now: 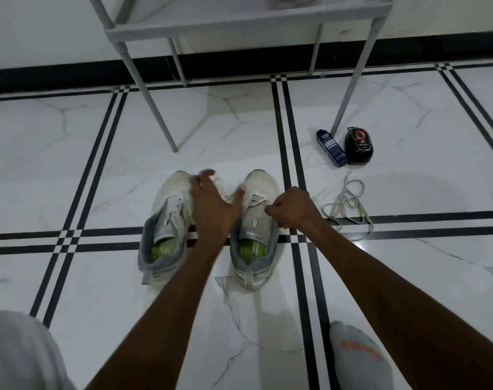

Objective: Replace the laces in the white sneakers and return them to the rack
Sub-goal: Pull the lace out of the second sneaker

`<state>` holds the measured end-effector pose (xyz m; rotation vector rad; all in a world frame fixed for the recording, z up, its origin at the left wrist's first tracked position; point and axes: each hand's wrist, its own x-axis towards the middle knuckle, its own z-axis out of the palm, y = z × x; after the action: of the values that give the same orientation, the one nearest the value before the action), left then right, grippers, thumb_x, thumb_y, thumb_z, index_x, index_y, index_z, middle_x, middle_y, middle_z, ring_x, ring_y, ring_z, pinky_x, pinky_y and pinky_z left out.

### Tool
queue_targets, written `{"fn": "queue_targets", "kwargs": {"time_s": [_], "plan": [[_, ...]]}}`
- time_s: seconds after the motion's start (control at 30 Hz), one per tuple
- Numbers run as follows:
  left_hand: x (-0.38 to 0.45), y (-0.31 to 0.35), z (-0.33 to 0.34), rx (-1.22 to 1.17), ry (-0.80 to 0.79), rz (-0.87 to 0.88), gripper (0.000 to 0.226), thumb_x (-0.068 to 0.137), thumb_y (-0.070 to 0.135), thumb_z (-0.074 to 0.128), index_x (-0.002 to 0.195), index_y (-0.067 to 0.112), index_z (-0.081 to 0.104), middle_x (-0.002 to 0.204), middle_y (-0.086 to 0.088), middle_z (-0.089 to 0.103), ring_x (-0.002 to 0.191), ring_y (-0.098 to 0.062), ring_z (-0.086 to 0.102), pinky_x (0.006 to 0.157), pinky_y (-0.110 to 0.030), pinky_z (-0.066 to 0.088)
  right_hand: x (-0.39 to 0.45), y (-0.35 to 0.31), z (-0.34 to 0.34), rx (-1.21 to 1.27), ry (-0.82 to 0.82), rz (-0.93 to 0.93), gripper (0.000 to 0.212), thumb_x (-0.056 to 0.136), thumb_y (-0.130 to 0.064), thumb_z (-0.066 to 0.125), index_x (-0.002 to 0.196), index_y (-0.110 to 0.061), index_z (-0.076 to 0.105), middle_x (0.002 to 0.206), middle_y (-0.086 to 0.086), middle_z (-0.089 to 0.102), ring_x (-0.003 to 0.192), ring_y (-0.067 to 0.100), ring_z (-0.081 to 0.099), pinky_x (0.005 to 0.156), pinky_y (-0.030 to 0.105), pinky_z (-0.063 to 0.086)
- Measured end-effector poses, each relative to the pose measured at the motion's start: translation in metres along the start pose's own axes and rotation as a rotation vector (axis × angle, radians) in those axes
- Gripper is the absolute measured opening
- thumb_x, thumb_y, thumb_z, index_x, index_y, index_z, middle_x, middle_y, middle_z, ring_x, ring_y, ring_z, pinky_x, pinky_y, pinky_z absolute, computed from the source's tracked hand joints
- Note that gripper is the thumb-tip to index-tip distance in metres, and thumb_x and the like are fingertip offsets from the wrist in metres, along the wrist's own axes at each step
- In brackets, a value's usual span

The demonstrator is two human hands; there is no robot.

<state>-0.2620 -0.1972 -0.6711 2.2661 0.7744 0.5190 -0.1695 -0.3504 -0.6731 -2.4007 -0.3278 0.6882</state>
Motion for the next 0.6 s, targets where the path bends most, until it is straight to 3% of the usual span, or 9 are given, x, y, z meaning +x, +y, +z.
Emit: {"fn": "queue_targets", "kwargs": {"time_s": [0.1, 0.17, 0.23, 0.27, 0.37, 0.5, 0.6], "plan": [[-0.025, -0.011, 0.017, -0.004, -0.163, 0.072, 0.029, 0.085, 0.030, 0.076, 0.102, 0.014, 0.059, 0.095, -0.001, 0.061, 0.087, -0.017, 0.058, 0.069, -0.026, 0.043, 0.004, 0.000, 0.001, 0.014, -0.009, 0.006, 0.029, 0.078, -0.026, 0.070, 0.074, 0.002, 0.074, 0.068, 0.015, 0.073, 0.060, 0.025, 0.071, 0.067, 0.040, 0.063], [-0.027, -0.027, 0.015, -0.064, -0.103, 0.044, 0.004, 0.089, 0.014, 0.068, 0.089, 0.013, 0.065, 0.081, 0.000, 0.066, 0.076, -0.016, 0.061, 0.065, -0.031, 0.045, 0.005, 0.007, 0.002, 0.054, 0.007, 0.037, 0.028, 0.075, -0.018, 0.071, 0.095, 0.001, 0.075, 0.093, 0.019, 0.075, 0.078, 0.030, 0.073, 0.074, 0.039, 0.062], [-0.024, -0.035, 0.014, -0.179, -0.055, -0.026, 0.005, 0.089, 0.011, 0.069, 0.084, 0.011, 0.070, 0.076, 0.001, 0.070, 0.069, -0.013, 0.063, 0.064, -0.033, 0.051, 0.003, 0.009, 0.003, 0.020, 0.108, -0.005, 0.050, 0.072, -0.013, 0.075, 0.121, -0.011, 0.066, 0.119, 0.012, 0.066, 0.105, 0.028, 0.065, 0.085, 0.030, 0.052], [-0.024, -0.036, 0.014, -0.216, -0.058, -0.060, 0.005, 0.088, 0.012, 0.071, 0.084, 0.011, 0.071, 0.076, 0.002, 0.071, 0.069, -0.010, 0.064, 0.064, -0.032, 0.053, 0.000, 0.005, 0.007, -0.027, 0.150, -0.077, 0.056, 0.070, -0.009, 0.074, 0.124, -0.016, 0.063, 0.122, 0.009, 0.061, 0.112, 0.027, 0.059, 0.087, 0.030, 0.049], [-0.028, -0.031, 0.018, -0.268, -0.094, -0.075, 0.003, 0.089, 0.014, 0.073, 0.087, 0.013, 0.073, 0.080, 0.005, 0.072, 0.074, -0.002, 0.064, 0.069, -0.023, 0.052, -0.005, -0.019, 0.023, -0.271, 0.127, -0.301, 0.048, 0.074, -0.001, 0.065, 0.117, -0.023, 0.068, 0.116, 0.003, 0.059, 0.113, 0.028, 0.051, 0.091, 0.040, 0.045], [-0.030, -0.033, 0.016, -0.306, -0.096, -0.087, 0.004, 0.090, 0.019, 0.074, 0.087, 0.016, 0.073, 0.081, 0.010, 0.072, 0.079, 0.002, 0.065, 0.072, -0.018, 0.051, -0.006, -0.042, 0.034, -0.474, 0.105, -0.305, 0.020, 0.090, -0.017, 0.059, 0.100, -0.026, 0.074, 0.109, 0.000, 0.059, 0.111, 0.024, 0.051, 0.095, 0.045, 0.031], [-0.028, -0.036, 0.014, -0.302, -0.096, -0.085, 0.005, 0.090, 0.017, 0.074, 0.086, 0.013, 0.074, 0.080, 0.008, 0.072, 0.074, 0.002, 0.064, 0.067, -0.011, 0.047, -0.001, -0.037, 0.029, -0.509, 0.213, -0.344, 0.018, 0.092, -0.020, 0.054, 0.092, -0.019, 0.072, 0.100, 0.000, 0.061, 0.102, 0.023, 0.057, 0.088, 0.041, 0.031]]}}
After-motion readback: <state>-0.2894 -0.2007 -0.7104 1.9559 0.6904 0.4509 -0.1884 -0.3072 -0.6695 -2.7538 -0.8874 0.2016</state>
